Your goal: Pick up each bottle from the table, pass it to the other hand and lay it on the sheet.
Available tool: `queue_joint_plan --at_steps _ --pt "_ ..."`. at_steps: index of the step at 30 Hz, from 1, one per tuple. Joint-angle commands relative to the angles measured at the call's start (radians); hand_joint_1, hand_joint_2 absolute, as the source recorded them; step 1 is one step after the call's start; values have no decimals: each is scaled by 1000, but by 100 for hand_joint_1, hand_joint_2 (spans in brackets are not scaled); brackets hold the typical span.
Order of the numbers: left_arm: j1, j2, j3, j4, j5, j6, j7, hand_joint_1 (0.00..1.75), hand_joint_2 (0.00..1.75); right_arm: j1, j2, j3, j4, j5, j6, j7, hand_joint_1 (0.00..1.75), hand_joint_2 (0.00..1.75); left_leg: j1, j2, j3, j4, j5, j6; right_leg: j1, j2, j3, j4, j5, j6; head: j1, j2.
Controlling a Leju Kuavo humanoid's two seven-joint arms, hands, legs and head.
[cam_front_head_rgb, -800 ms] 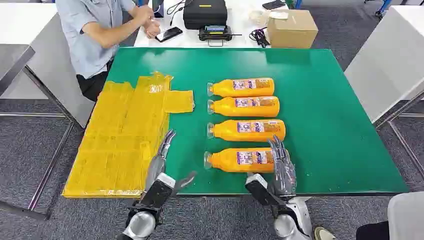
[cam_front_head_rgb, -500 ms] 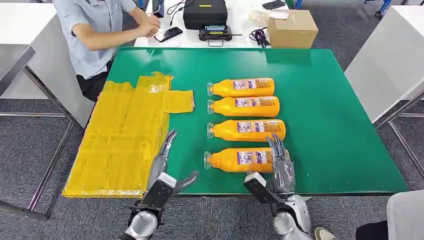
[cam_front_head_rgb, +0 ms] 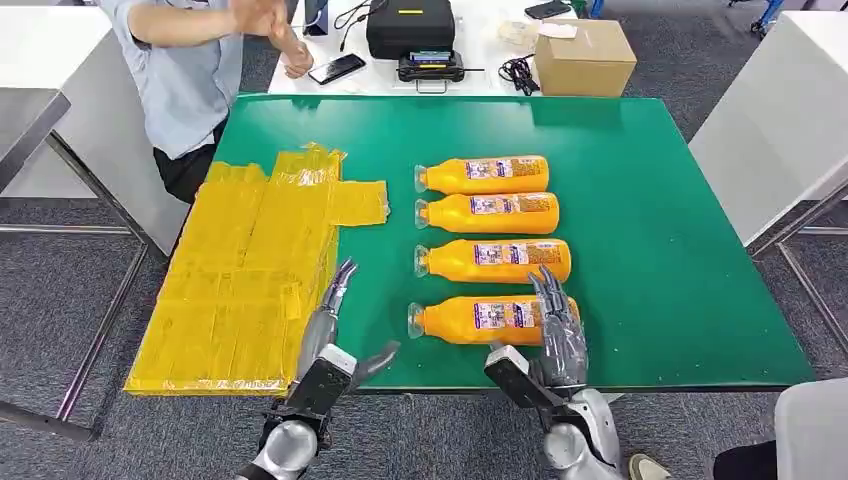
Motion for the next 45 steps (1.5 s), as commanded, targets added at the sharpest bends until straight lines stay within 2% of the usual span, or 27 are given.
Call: queue_joint_plan --at_steps 1,7,14,22,29,33,41,45 --pt "-32 12 -33 52 -4 -8 14 0 175 -33 -19 39 55 40 -12 25 0 175 1 1 2 0 -1 -1 1 0 2 -1 0 -2 0 0" --pt "-50 8 -42 69 -3 -22 20 0 175 -86 -47 78 123 104 27 74 0 175 1 1 2 0 -1 -1 1 1 2 -1 0 -2 0 0" --pt "-95 -15 -84 130 13 -54 15 0 175 -263 -52 129 359 150 98 125 0 175 0 2 2 0 0 -1 0 2 2 -1 1 -1 0 0" --pt "-101 -16 -109 125 21 -71 21 0 175 -306 -56 163 390 182 123 156 0 175 1 2 4 0 -1 -2 1 1 3 -1 0 -2 0 0" --pt "-83 -10 -141 92 44 -133 58 0 175 -301 -76 204 334 214 178 217 0 175 1 2 3 1 -1 -2 1 1 3 0 0 -2 0 0" --pt "-66 -3 -167 49 43 -174 90 0 175 -252 -108 244 226 211 249 230 0 175 1 1 2 1 -1 -1 1 0 2 0 0 -2 0 0" --pt "-65 -2 -168 44 42 -174 94 0 175 -244 -113 244 213 210 251 232 0 175 1 1 3 0 -1 -2 1 0 3 0 -1 -2 0 0" --pt "-52 -2 -166 25 33 -181 110 0 175 -196 -152 289 121 229 287 244 0 175 1 0 3 0 -1 -1 1 -1 3 0 -1 -2 0 0"
